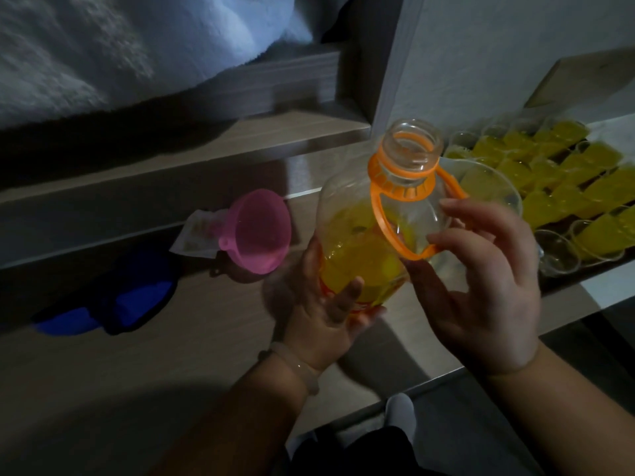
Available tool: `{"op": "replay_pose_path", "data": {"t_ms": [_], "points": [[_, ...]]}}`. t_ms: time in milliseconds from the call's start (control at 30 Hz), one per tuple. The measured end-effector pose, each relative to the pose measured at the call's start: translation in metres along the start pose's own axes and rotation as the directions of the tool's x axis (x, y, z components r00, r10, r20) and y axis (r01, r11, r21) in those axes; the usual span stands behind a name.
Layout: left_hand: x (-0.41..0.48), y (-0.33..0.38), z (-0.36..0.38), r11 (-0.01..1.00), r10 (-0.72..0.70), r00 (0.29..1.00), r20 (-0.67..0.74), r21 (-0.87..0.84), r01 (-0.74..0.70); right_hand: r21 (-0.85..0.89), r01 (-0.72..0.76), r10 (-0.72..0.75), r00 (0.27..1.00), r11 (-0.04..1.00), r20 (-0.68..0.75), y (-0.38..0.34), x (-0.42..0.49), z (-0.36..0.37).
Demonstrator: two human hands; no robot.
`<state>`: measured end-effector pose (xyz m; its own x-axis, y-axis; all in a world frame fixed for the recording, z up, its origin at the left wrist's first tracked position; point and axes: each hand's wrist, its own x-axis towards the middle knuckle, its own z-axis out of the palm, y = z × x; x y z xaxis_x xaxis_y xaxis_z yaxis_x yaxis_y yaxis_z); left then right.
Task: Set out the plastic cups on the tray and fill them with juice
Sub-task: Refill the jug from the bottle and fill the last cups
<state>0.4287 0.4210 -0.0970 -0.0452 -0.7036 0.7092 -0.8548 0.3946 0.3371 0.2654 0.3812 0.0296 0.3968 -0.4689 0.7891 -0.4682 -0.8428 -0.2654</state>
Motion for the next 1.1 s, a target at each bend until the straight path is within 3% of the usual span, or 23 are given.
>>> {"op": "replay_pose_path", "data": {"t_ms": [200,300,467,867,1100], "points": [[0.021,0.011,-0.034,0.999,0.053,0.998,-0.023,-0.010,-0.054,-0.059,0.020,-0.023,0.998,0.998,-0.060,-0.007,0.008,-0.011],[0.029,0.008,-0.054,0.999,0.037,0.994,0.098,0.000,-0.037,-0.160,0.011,-0.025,0.996,0.987,-0.086,-0.009,0.011,-0.017],[0.048,0.009,-0.087,0.993,0.059,0.947,0.317,0.081,-0.090,-0.250,-0.045,0.045,0.999,0.967,-0.005,-0.008,0.008,-0.024],[0.080,0.025,-0.133,0.936,-0.038,0.756,0.653,0.289,-0.202,-0.313,-0.128,0.172,0.978,0.941,0.116,-0.009,0.023,-0.027],[0.103,0.030,-0.146,0.894,-0.079,0.650,0.756,0.342,-0.290,-0.355,-0.145,0.262,0.914,0.924,0.309,-0.005,0.020,-0.032]]}}
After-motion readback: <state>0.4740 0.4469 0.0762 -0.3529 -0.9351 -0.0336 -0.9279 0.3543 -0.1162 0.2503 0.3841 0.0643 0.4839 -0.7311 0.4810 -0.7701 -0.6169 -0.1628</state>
